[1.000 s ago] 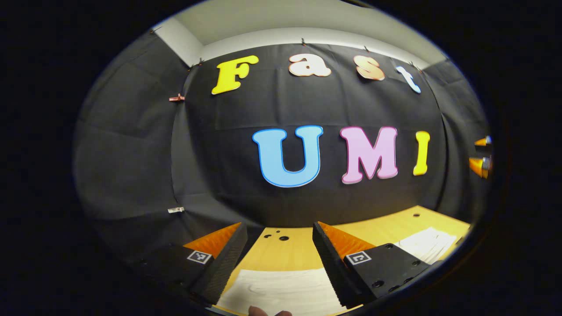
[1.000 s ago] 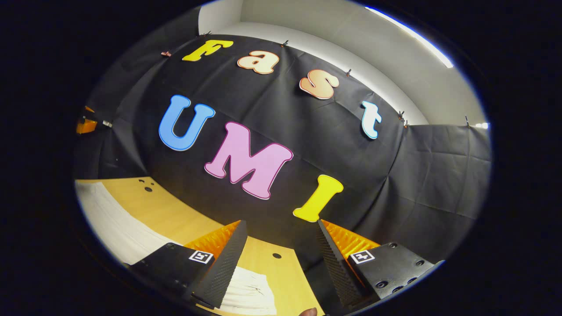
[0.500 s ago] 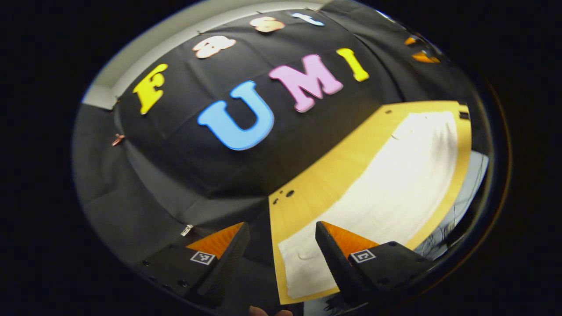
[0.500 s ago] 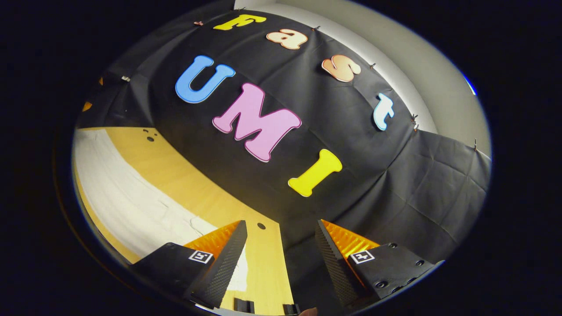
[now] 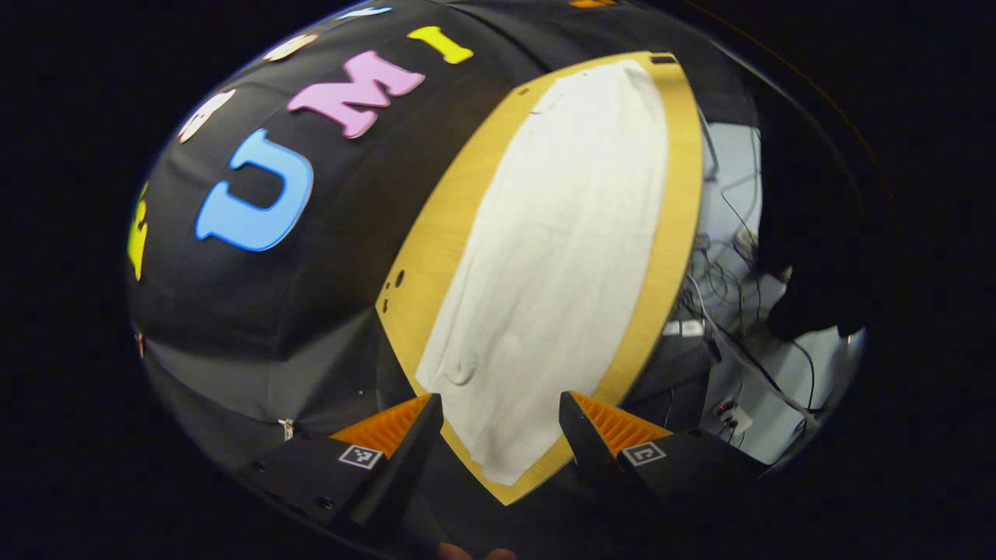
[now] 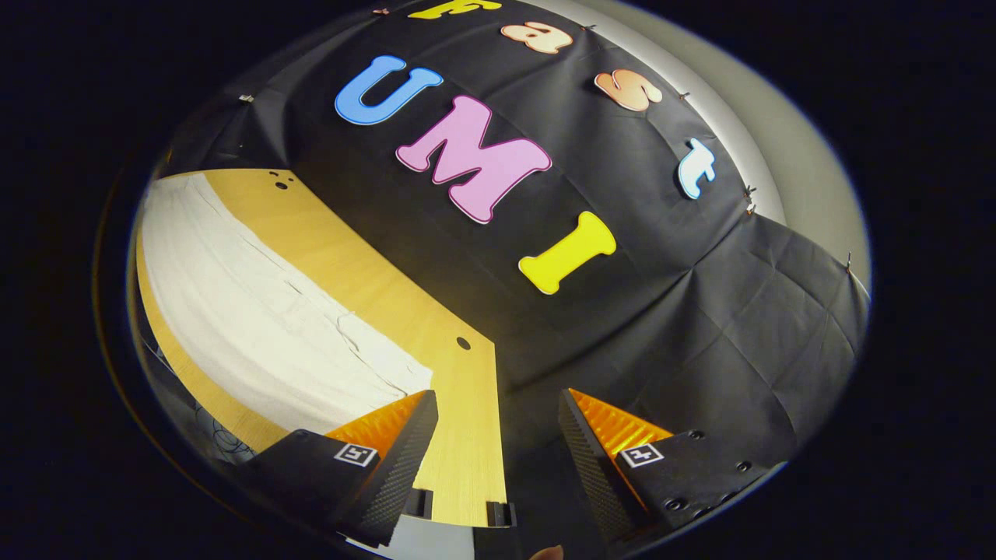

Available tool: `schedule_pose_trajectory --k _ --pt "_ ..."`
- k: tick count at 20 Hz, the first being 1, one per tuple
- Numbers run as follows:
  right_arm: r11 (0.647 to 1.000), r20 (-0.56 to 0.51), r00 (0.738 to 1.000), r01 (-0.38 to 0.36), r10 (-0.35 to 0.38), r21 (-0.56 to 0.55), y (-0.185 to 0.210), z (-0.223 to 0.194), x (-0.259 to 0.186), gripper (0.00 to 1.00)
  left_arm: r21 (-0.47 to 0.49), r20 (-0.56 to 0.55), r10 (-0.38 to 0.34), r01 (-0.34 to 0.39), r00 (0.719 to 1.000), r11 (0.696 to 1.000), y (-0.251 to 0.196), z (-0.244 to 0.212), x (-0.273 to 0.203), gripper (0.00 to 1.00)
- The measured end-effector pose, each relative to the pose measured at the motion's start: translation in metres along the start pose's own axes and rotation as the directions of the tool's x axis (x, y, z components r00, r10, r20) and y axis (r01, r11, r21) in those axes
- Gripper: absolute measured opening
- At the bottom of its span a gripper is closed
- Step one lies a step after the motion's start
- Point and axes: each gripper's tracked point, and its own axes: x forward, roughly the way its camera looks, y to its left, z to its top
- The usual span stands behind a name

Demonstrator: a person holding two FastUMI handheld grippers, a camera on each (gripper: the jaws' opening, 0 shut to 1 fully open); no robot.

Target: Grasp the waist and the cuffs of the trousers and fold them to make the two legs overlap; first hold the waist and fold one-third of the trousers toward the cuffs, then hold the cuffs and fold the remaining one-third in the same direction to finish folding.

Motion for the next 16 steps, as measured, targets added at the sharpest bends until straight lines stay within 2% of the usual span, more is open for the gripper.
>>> schedule_pose_trajectory --k 2,5,13,16 --pt "1.000 -0.008 1.000 -0.003 0.003 -0.005 0.002 -0.005 -0.002 0.96 0.061 -0.018 -0.043 0.044 0.999 0.997 -0.013 -0.009 0.010 0.95" --pt "0.999 -0.019 1.000 -0.016 0.016 -0.032 0.007 -0.013 -0.002 0.96 0.097 -0.054 -0.088 0.093 0.995 0.991 -0.021 -0.019 0.028 0.95" --pt "0.994 -0.041 0.997 -0.071 0.068 -0.080 0.023 -0.034 0.006 0.96 0.227 -0.121 -0.076 0.102 0.990 0.969 -0.007 -0.028 0.067 0.93" --pt "0.981 -0.037 0.992 -0.121 0.117 -0.151 0.035 -0.046 0.019 0.96 0.215 -0.144 -0.094 0.123 0.985 0.969 0.000 -0.023 0.085 0.87"
